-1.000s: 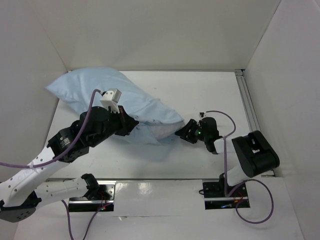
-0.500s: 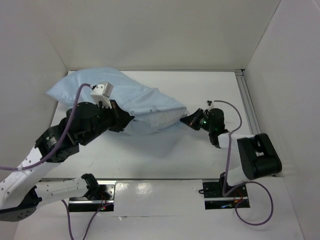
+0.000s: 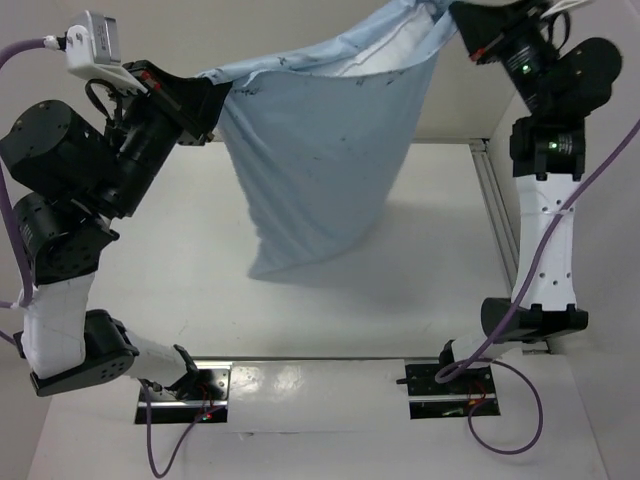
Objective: Put the pillow into the pillowcase
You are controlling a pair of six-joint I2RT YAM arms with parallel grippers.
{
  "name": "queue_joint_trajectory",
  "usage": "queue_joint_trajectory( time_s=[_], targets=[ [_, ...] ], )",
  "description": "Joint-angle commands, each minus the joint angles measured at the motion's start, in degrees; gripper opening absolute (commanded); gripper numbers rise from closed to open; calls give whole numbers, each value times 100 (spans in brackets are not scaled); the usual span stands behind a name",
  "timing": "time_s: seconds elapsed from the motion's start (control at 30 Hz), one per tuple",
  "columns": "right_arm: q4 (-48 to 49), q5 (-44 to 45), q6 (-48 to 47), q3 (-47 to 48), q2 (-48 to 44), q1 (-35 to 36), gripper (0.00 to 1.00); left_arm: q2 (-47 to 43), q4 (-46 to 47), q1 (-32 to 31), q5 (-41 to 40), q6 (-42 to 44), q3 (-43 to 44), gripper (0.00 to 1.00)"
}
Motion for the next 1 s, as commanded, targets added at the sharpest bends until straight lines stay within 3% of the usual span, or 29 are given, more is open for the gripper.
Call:
queue_joint_trajectory(
  time_s=[0.0,0.07,0.23,0.4,0.6,0.8,0.9,0.97],
  targets=[
    [-417,-214,202,1540,529,-272,0,-346,1423,17,441,497,-76,0],
    [13,-215,423,1683,434,-438,0,-505,1653,17,600,550,-333,0],
    [752,-99,1002,2324,441,-842,0,-470,1653,17,873,989,221,0],
    [1053,127,1101,2177,327,-1308,0,-778,2102,17,840,1209,-280,0],
    [1483,-371,1496,1869,1475,-985,0,-86,1654,17,179,1587,-217,0],
    [1502,-540,1014,1016,1443,-229,0,716,740,17,1207,1201,-412,0],
    [1220,-574,1143,1875,1558,-394,0,716,835,245,1287,1314,95,0],
    [1568,-645,1572,2236,1558,-693,0,533,1142,246,1287,1516,177,0]
  ],
)
